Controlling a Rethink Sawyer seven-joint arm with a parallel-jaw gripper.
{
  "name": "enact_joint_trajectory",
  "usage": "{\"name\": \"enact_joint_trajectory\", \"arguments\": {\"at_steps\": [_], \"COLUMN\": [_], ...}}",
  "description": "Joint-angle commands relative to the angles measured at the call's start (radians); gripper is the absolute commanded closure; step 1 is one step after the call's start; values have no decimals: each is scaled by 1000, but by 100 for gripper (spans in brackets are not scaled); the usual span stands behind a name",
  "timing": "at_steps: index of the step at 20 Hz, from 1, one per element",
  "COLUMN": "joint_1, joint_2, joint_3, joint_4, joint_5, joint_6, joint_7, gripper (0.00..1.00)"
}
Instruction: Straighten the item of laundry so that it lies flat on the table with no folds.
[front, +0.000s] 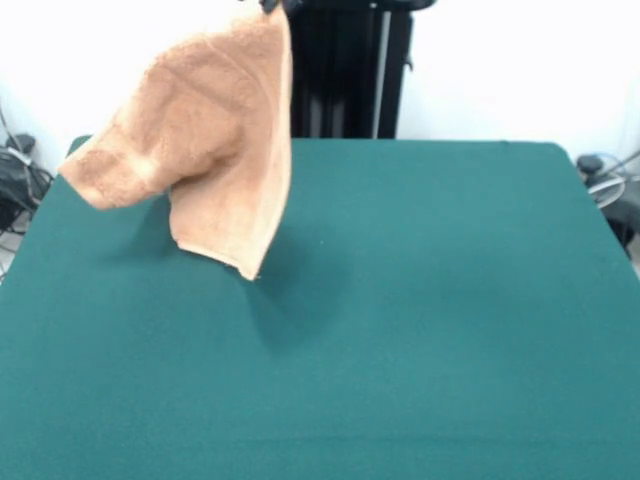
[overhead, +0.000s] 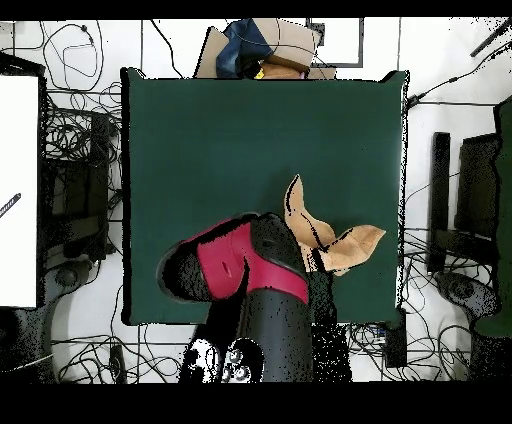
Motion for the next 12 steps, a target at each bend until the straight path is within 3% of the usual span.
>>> {"name": "enact_joint_trajectory", "arguments": {"at_steps": [1,12], "joint_1": [51,139], "joint_2": [88,166], "joint_3": [-52,-116], "joint_4": [-30,-84], "joint_5": [55,111], "joint_6": [84,92], "joint_7": [346,390], "gripper": [100,100]}}
